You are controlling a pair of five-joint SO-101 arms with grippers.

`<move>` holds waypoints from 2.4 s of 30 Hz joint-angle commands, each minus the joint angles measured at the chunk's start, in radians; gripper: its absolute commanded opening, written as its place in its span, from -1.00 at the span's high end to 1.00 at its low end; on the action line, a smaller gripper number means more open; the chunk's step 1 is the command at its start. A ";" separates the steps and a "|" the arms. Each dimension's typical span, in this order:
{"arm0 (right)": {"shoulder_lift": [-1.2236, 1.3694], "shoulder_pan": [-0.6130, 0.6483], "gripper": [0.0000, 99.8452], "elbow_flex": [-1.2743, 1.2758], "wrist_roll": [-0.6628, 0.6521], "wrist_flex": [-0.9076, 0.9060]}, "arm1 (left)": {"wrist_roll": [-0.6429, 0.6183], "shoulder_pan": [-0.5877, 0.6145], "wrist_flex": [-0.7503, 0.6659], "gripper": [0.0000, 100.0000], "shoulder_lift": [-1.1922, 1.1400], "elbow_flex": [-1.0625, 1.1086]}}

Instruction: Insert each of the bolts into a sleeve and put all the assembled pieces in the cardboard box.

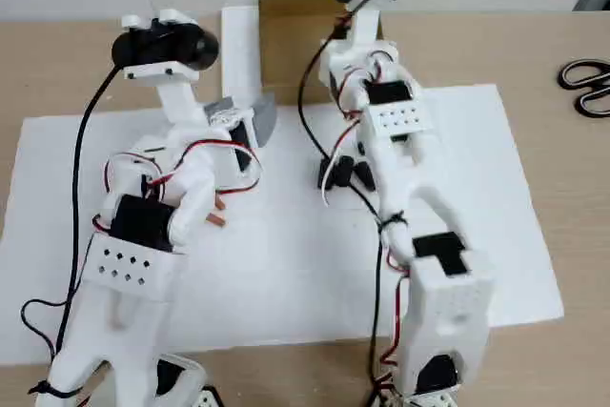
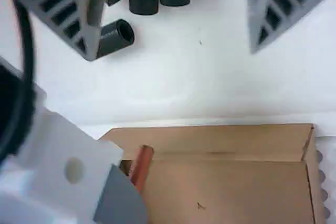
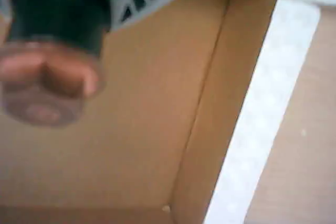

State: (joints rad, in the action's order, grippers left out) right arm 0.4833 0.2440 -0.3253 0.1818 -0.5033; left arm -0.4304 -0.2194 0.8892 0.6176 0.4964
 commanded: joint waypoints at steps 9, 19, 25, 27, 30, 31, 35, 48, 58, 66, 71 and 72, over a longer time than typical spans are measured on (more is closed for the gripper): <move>0.357 -0.062 0.99 -0.485 0.003 0.025 | -0.008 0.006 -0.017 0.64 0.006 -0.035; 0.526 -0.061 0.98 -0.620 0.003 -0.042 | -0.008 0.006 -0.015 0.64 0.006 -0.035; 0.535 -0.058 0.70 -0.620 -0.009 -0.136 | -0.008 0.005 0.008 0.64 0.006 -0.035; 0.535 -0.058 0.60 -0.620 -0.015 -0.156 | -0.008 0.005 0.018 0.64 0.006 -0.035; 0.527 -0.061 0.57 -0.621 -0.015 -0.147 | -0.008 0.005 0.018 0.64 0.006 -0.035; 0.526 -0.061 0.57 -0.629 -0.015 -0.145 | -0.008 0.005 0.017 0.64 0.006 -0.035; 0.535 -0.058 0.57 -0.710 -0.015 -0.153 | -0.008 0.005 0.015 0.64 0.006 -0.035; 0.438 -0.012 0.58 -1.105 -0.015 -0.737 | -0.040 0.084 0.017 0.64 -0.002 -0.136; 0.406 0.012 0.58 -1.346 0.008 -1.231 | -0.037 0.117 0.110 0.64 -0.002 -0.134; 0.404 0.018 0.58 -1.326 0.023 -1.250 | -0.037 0.120 0.238 0.64 -0.009 -0.133; 0.351 0.018 0.69 -1.169 0.046 -1.251 | -0.009 0.121 0.313 0.64 -0.091 -0.133; 0.315 0.018 0.69 -1.123 0.057 -1.251 | -0.006 0.121 0.318 0.64 -0.103 -0.133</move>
State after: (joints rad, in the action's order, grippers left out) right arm 0.9237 0.2578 -1.5236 0.2125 -1.7308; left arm -0.4534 -0.1028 1.1868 0.5363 0.4028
